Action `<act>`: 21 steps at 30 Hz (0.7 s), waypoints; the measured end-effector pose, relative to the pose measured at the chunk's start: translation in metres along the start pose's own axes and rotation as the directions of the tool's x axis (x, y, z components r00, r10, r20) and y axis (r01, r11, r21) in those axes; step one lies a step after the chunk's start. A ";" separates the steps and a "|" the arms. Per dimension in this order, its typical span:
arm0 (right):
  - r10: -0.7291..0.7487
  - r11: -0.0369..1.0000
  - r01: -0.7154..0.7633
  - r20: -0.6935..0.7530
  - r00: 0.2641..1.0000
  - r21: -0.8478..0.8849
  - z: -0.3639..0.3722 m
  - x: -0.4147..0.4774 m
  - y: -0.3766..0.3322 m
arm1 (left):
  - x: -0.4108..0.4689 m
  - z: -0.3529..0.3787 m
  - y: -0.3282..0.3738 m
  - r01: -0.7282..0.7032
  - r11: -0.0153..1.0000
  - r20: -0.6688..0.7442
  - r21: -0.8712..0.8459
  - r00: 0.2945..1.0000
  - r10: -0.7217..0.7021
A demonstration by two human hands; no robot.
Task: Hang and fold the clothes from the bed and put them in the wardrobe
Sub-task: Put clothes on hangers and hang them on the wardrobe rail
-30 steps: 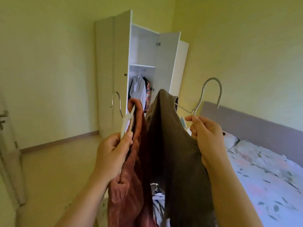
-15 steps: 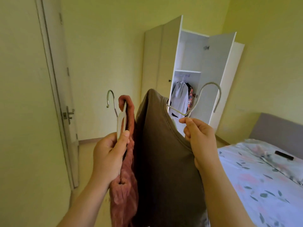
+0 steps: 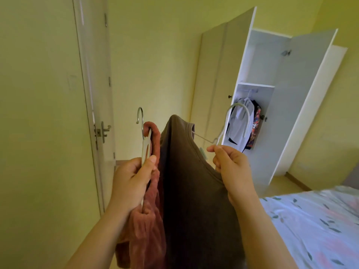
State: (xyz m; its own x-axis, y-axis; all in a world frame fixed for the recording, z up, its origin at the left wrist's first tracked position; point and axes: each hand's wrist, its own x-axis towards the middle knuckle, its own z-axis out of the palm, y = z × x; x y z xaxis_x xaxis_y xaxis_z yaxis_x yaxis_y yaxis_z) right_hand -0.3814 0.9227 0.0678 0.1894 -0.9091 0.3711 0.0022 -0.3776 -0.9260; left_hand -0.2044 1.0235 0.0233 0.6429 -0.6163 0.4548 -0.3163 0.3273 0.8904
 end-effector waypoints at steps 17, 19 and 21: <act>-0.075 0.958 0.070 -0.008 0.997 -0.278 0.116 0.144 0.078 | 0.176 -0.055 -0.119 0.174 0.960 0.118 0.220 0.972 -0.203; -0.085 0.941 0.082 0.004 0.996 -0.328 0.128 0.160 0.085 | 0.196 -0.063 -0.134 0.161 0.953 0.158 0.258 0.966 -0.206; -0.101 0.917 0.098 0.013 0.995 -0.386 0.134 0.174 0.095 | 0.210 -0.066 -0.152 0.141 0.940 0.192 0.311 0.959 -0.207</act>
State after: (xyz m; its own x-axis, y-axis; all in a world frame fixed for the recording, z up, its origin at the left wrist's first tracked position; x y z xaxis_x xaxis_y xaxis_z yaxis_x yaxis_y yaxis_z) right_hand -0.2170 0.7520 0.0355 0.2009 -0.8639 0.4618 -0.3586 -0.5036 -0.7860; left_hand 0.0249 0.8915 -0.0171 0.5483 -0.7965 0.2548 -0.4237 -0.0019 0.9058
